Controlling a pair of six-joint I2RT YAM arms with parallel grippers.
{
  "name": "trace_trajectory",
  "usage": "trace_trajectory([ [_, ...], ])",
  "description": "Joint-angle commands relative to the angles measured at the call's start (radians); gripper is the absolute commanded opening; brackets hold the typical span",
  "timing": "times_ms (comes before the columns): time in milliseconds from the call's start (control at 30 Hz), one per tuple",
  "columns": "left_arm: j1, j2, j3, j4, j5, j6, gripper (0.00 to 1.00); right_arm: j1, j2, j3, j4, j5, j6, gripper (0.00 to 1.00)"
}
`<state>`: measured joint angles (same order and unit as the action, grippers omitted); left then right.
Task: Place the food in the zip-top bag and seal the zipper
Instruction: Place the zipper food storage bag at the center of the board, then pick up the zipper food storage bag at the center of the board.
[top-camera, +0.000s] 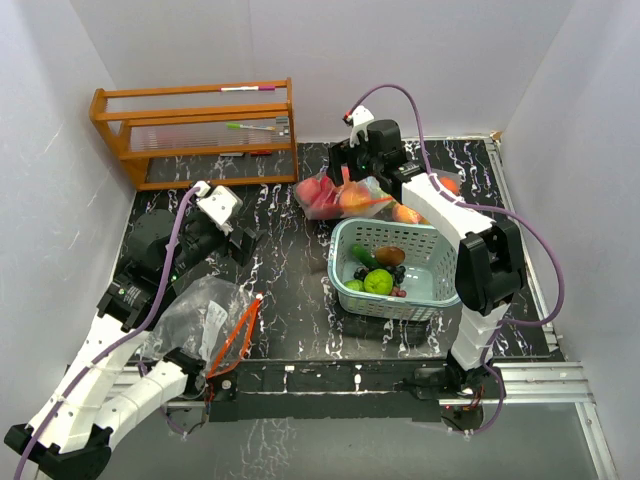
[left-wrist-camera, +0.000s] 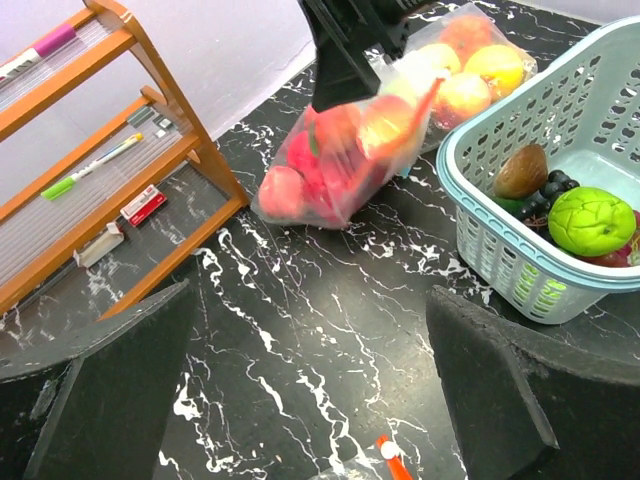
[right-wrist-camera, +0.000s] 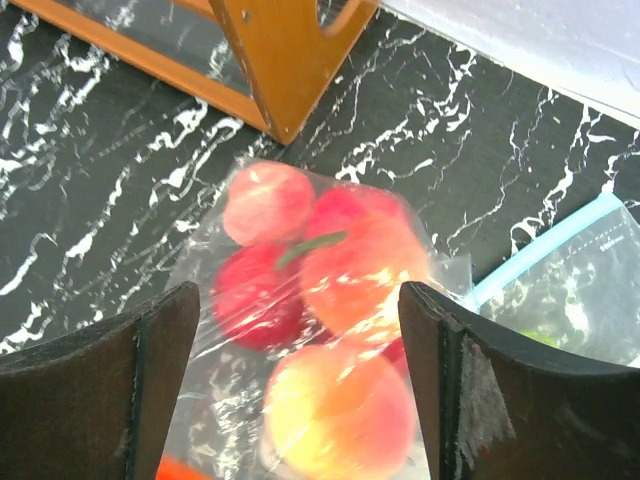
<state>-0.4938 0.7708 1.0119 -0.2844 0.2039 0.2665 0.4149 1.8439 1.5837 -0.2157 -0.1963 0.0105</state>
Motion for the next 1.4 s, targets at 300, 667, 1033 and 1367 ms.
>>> trace_trajectory([
  [300, -0.005, 0.078, 0.010, -0.047, -0.195, -0.121, 0.97, 0.152, -0.368, -0.079, 0.024, -0.005, -0.035, 0.88],
  [667, -0.005, 0.298, 0.145, -0.450, -0.256, -0.490, 0.97, 0.183, -0.574, -0.334, 0.100, -0.013, 0.042, 0.87],
  [1033, -0.005, 0.121, -0.133, -0.411, -0.658, -0.961, 0.97, 0.183, -0.665, -0.434, 0.125, -0.036, 0.067, 0.87],
  [1367, -0.064, 0.142, -0.266, -0.514, -0.822, -1.284, 0.97, 0.183, -0.708, -0.471, 0.110, -0.051, 0.099, 0.86],
])
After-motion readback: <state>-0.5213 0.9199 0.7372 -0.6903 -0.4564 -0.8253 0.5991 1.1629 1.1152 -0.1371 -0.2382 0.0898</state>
